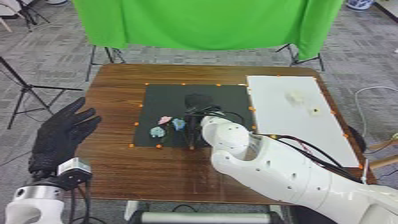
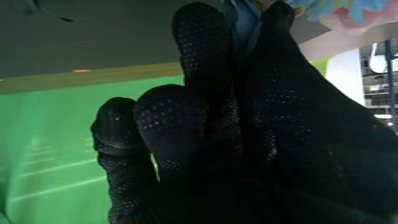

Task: Arrange flowers

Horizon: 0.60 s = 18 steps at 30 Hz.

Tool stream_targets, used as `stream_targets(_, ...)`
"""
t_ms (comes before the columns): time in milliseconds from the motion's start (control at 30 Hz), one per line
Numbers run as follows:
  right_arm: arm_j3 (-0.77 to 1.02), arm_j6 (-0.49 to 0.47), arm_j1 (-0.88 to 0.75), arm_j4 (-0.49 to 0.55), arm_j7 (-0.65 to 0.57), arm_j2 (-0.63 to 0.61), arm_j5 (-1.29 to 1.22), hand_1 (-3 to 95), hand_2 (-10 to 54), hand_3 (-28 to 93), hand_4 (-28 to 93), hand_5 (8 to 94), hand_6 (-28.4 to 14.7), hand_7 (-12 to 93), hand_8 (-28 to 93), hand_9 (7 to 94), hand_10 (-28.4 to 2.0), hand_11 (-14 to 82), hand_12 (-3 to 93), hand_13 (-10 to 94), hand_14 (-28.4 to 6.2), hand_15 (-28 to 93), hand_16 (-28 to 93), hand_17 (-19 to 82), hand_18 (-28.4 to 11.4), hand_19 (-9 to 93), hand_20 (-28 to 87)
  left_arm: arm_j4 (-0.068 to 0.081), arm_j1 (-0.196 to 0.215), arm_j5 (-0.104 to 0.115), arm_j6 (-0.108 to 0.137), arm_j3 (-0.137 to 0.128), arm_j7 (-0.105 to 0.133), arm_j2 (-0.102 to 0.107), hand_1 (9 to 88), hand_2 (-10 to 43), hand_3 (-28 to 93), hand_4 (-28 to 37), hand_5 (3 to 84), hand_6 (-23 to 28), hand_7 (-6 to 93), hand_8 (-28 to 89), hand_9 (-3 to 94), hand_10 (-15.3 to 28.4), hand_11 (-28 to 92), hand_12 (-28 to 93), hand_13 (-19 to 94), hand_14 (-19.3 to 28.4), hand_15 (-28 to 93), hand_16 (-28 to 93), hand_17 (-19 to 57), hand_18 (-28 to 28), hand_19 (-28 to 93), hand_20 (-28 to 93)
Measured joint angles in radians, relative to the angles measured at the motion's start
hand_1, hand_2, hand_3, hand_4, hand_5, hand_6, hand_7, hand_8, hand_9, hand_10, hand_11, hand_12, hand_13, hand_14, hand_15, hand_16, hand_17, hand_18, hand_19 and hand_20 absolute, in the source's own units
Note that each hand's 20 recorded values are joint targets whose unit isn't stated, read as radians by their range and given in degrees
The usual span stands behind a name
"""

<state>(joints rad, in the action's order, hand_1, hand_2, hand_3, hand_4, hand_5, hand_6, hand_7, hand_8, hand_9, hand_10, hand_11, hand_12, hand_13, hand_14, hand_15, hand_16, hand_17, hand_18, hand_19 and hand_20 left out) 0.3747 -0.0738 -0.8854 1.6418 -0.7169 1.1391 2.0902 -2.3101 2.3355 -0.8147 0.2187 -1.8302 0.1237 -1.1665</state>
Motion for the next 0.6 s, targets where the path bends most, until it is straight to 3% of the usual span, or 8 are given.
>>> stream_targets(333, 0.028, -0.035, -0.010, -0.005, -0.007, 0.008, -0.002, 46.2, -9.5, 84, -28, 70.4, -1.9, 30, -5, 82.3, -9.8, 20.0, 31.7, 73, -7.9, 80, 15, 37, -23.2, 93, 51, 0.002, -0.004, -0.001, -0.001, 0.004, 0.002, 0.002, 25.3, 5.7, 82, -18.7, 38.8, 10.4, 13.1, -9, 36.6, 20.4, 27, 10, 27, 27.1, 50, -10, -8.5, 24.1, 60, -5)
stream_targets(600, 0.034, -0.066, -0.011, -0.015, -0.020, 0.016, -0.001, 44.5, -9.5, 85, -28, 68.2, -2.3, 29, -5, 79.9, -10.3, 21.8, 30.3, 71, -8.2, 80, 14, 36, -23.0, 93, 51, 0.002, -0.003, -0.001, -0.001, 0.008, 0.008, 0.003, 25.3, 5.7, 82, -18.6, 38.8, 10.4, 13.1, -9, 36.6, 20.4, 27, 9, 27, 27.1, 50, -10, -8.5, 24.1, 60, -5)
